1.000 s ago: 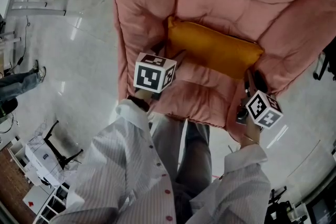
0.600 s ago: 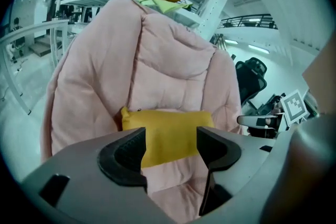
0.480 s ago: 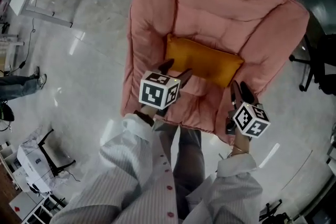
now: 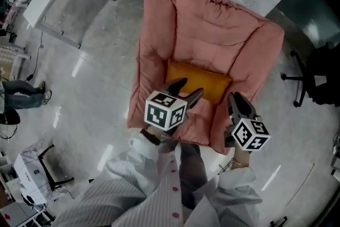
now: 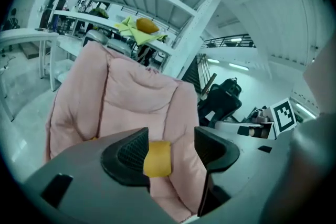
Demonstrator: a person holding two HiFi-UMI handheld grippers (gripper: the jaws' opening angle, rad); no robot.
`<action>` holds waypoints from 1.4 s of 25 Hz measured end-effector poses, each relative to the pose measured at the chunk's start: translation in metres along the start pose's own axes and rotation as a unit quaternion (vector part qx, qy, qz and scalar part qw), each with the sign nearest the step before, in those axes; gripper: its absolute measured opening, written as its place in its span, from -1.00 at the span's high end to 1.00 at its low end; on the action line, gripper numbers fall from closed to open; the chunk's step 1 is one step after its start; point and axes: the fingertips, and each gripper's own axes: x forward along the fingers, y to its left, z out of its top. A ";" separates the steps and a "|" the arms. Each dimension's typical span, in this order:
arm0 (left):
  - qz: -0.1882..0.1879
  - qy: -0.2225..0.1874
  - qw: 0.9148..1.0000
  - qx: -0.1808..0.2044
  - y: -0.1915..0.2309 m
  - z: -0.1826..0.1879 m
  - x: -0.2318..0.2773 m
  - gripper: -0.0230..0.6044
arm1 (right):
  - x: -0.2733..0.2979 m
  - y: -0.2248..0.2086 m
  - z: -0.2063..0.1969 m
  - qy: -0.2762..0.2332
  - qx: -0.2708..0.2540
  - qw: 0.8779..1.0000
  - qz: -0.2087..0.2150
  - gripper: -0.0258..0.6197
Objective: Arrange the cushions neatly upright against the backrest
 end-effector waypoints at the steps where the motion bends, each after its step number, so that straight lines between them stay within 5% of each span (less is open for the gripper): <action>1: -0.006 -0.010 1.000 0.005 -0.010 0.009 -0.005 0.04 | -0.007 0.007 0.011 -0.012 -0.004 1.000 0.009 0.63; 8: -0.062 -0.065 0.995 0.039 -0.080 0.062 -0.037 0.21 | -0.063 0.069 0.071 -0.073 -0.059 0.993 0.076 0.73; 15: -0.123 -0.112 0.982 0.091 -0.134 0.097 -0.069 0.43 | -0.110 0.101 0.115 -0.125 -0.103 0.981 0.106 0.82; 24: -0.130 -0.138 0.973 0.134 -0.165 0.111 -0.107 0.88 | -0.138 0.120 0.141 -0.148 -0.125 0.974 0.121 0.86; 35: -0.126 -0.139 0.969 0.162 -0.167 0.121 -0.114 0.90 | -0.132 0.134 0.144 -0.135 -0.135 0.973 0.130 0.88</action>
